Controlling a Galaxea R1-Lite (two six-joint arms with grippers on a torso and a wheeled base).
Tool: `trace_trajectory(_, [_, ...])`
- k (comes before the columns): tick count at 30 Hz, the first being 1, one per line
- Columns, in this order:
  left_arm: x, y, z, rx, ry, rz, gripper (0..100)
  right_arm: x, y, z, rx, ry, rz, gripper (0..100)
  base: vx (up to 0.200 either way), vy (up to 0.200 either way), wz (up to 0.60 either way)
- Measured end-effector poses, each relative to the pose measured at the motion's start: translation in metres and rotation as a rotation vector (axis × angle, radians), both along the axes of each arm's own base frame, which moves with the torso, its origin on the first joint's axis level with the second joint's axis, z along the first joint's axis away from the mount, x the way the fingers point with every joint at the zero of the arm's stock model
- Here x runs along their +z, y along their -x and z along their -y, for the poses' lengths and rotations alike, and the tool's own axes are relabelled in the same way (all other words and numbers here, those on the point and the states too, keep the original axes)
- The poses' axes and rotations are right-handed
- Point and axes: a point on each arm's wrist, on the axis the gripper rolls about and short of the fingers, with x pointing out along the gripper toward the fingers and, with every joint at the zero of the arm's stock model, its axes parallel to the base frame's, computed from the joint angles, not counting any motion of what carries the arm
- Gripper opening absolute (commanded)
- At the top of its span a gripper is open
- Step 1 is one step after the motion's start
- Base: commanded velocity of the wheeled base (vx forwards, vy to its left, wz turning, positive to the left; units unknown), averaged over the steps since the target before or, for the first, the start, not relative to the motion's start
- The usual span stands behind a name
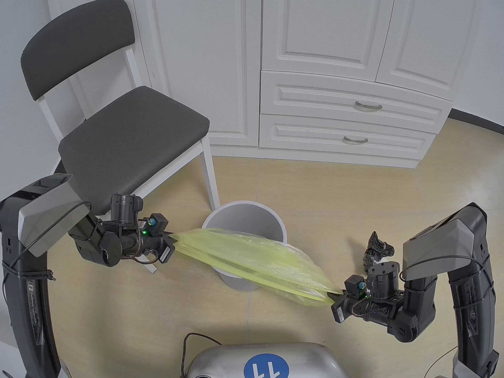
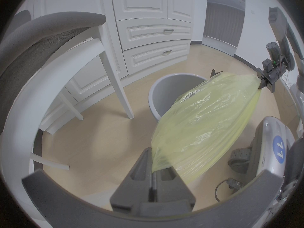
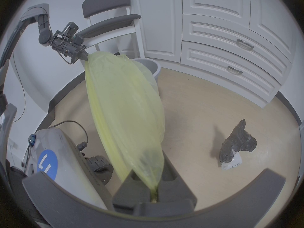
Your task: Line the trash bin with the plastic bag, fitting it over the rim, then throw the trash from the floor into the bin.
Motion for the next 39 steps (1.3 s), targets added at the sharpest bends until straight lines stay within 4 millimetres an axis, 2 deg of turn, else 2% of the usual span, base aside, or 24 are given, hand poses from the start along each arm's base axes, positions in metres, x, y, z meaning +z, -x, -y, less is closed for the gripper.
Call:
trace_trajectory(10, [0.016, 0.009, -0.016, -0.02, -0.016, -0.043, 0, 0.009, 0.012, 0.0, 0.036, 0.023, -0.008, 0, 0.0, 0.0, 0.0])
trace_trajectory(19, [0.022, 0.011, -0.022, -0.017, -0.027, -0.028, 0, 0.012, 0.02, -0.003, 0.061, 0.032, -0.014, 0, 0.0, 0.0, 0.0])
trace_trajectory(32, [-0.01, 0.0, -0.01, -0.027, -0.047, -0.135, 0, -0.016, 0.009, -0.009, 0.048, 0.062, -0.072, 0, 0.0, 0.0, 0.0])
trace_trajectory(39, [-0.021, -0.013, -0.005, 0.042, -0.046, -0.142, 0, -0.019, -0.008, -0.011, -0.014, 0.03, -0.055, 0, 0.0, 0.0, 0.0])
